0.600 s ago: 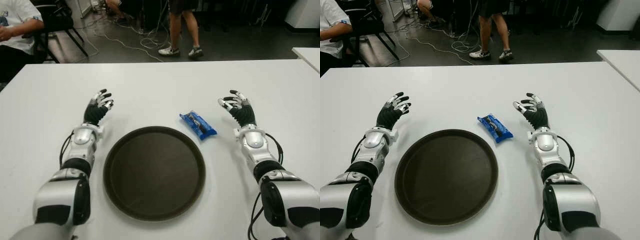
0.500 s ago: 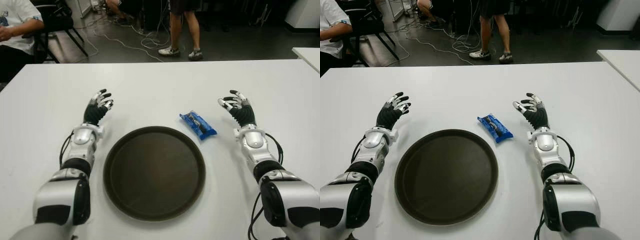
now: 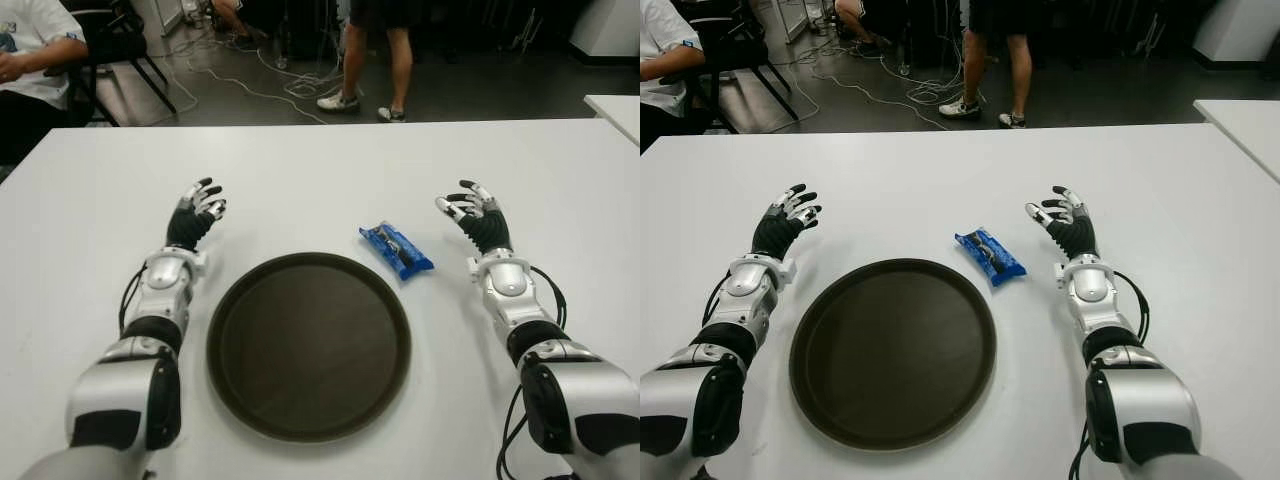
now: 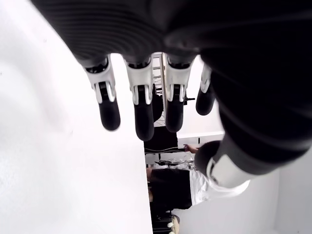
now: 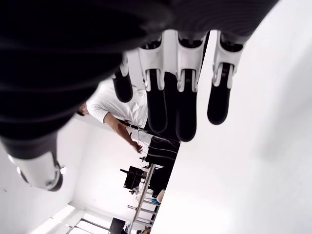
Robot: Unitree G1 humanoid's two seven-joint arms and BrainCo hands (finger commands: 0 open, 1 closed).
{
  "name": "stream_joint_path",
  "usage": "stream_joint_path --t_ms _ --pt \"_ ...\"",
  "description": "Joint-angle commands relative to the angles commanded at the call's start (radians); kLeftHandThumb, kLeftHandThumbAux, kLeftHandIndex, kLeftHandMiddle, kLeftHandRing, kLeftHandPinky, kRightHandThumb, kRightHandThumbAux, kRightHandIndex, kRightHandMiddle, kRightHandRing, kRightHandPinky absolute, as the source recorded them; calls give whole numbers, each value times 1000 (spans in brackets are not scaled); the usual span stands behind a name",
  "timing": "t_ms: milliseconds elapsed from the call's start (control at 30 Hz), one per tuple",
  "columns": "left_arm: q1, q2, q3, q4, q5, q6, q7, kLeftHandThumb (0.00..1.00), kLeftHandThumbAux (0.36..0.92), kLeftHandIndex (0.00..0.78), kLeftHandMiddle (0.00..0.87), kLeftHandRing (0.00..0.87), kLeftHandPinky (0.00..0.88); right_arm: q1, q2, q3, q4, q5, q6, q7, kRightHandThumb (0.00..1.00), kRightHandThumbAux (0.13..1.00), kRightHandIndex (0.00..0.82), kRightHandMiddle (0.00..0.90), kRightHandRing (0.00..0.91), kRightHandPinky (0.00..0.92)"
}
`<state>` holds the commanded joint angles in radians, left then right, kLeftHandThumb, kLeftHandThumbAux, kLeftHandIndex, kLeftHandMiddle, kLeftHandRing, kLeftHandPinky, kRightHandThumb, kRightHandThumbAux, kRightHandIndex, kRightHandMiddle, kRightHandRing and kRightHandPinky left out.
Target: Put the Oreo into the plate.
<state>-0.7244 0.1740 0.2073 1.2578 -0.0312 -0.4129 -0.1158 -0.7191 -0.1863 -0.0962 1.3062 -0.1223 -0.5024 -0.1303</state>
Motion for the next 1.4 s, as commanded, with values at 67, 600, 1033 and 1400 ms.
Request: stream_joint_path --t_ms 67,600,1033,1400 --pt "0 0 0 0 0 0 0 127 679 102 180 183 189 0 1 -2 0 2 0 3 204 552 185 313 330 319" --pt "1 2 -4 0 6 -6 -1 135 689 98 165 161 157 0 1 -9 -1 10 -8 14 216 561 181 316 339 338" --pt "0 4 -13 2 14 -4 10 135 688 107 178 178 186 2 0 -11 1 9 -4 13 216 559 185 317 333 325" --pt "2 1 -10 0 8 -10 12 135 687 118 195 188 185 3 1 -12 -1 10 -12 10 201 553 192 316 337 336"
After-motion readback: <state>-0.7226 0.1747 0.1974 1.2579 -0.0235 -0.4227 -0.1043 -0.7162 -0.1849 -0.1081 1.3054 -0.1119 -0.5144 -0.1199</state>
